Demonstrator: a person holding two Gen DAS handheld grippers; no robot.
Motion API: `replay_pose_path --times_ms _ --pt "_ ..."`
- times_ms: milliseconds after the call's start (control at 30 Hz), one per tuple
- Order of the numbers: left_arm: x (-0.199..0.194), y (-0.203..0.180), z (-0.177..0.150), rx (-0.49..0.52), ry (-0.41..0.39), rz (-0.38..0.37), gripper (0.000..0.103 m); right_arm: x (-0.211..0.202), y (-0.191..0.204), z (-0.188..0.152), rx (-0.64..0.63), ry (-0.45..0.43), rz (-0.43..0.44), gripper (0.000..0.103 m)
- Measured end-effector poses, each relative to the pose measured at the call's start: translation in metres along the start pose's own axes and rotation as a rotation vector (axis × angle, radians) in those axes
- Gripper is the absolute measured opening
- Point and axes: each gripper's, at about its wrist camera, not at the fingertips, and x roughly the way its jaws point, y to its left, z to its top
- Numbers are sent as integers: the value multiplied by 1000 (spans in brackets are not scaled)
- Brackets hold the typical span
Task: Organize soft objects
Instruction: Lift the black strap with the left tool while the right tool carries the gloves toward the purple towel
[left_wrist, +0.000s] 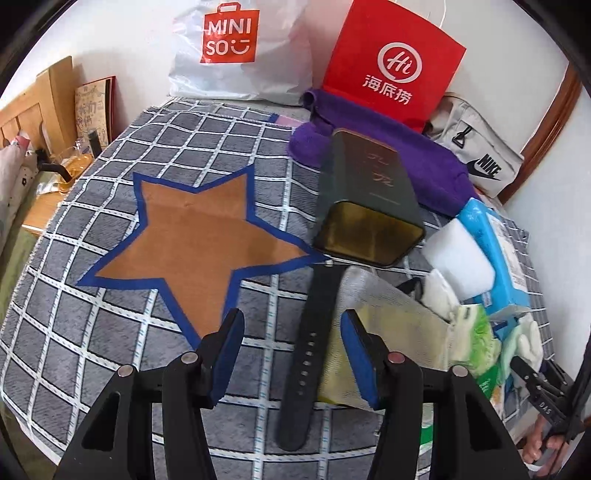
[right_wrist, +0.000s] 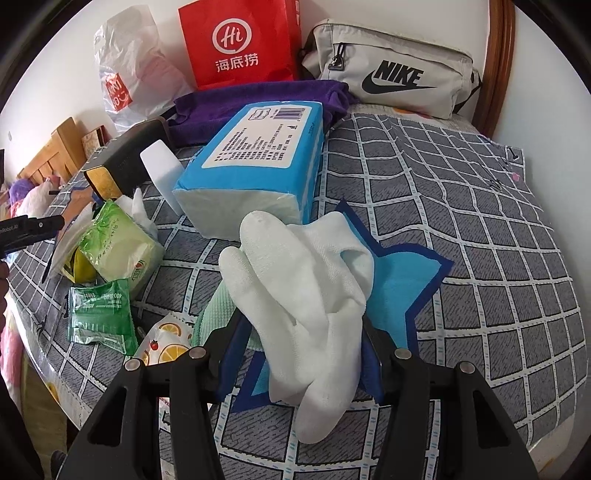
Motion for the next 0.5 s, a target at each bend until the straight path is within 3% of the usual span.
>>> replay_pose_path --times_ms 100,267,400,500 --pt "8 -1 1 16 17 -46 47 1 1 0 2 6 -11 54" --pt "21 -3 2 51 40 -29 23 5 6 2 -3 17 -30 54" --pt "13 10 4 42 19 27 22 4 10 4 -20 19 -44 53" --pt "20 16 3 52 49 52 22 4 11 4 -26 24 -51 53"
